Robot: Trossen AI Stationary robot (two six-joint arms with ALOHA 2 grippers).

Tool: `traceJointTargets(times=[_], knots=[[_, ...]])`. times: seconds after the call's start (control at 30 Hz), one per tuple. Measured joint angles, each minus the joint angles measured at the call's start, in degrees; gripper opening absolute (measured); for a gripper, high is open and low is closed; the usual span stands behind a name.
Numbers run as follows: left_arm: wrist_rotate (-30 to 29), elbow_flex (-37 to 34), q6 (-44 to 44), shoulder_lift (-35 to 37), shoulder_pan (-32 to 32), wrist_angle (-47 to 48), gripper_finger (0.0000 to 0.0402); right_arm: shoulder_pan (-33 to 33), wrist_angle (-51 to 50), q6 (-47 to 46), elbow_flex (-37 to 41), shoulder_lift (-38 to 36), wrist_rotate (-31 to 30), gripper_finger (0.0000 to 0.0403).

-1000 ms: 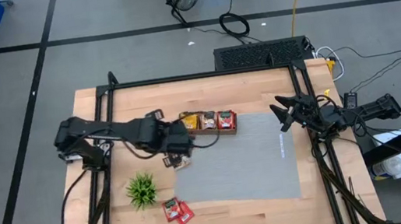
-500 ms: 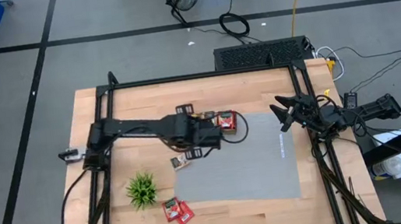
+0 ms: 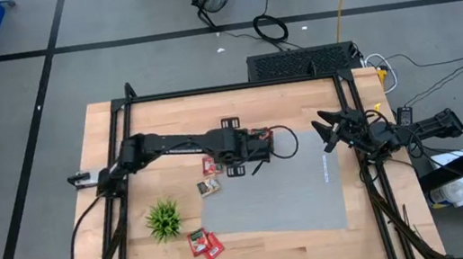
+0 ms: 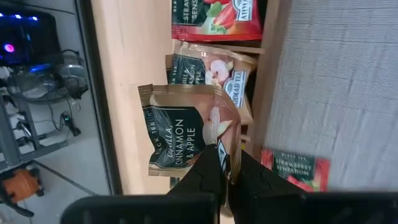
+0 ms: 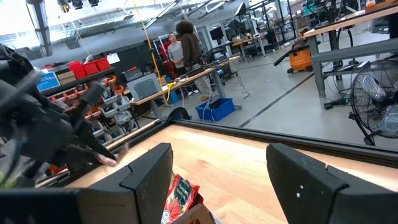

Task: Pick & Place Tea
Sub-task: Put the gold tea bag into the middle section of the wooden organizer

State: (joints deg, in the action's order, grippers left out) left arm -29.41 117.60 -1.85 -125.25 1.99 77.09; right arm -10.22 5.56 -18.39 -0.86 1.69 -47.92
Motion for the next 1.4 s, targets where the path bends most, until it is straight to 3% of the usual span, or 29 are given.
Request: traceJointTargets(times=[0.33,0.8,1.4], knots=[[1.48,-0.5,0.45,-3.13,-2.59,-4.53,0.001,-0.02,0.0,0.0,0.0,0.0,0.0,0.0242],[2.15,-11.86,-3.95,-2.95,-2.17,-14.0,0.001,-0.01,0.0,0.0,0.01,0.0,0.0,0.0242],[1.05,-12.06,-12.89,-2.95,-3.47,-19.41,0.001,-0.01,0.01,0.0,0.01,0.0,0.0,0.0242]])
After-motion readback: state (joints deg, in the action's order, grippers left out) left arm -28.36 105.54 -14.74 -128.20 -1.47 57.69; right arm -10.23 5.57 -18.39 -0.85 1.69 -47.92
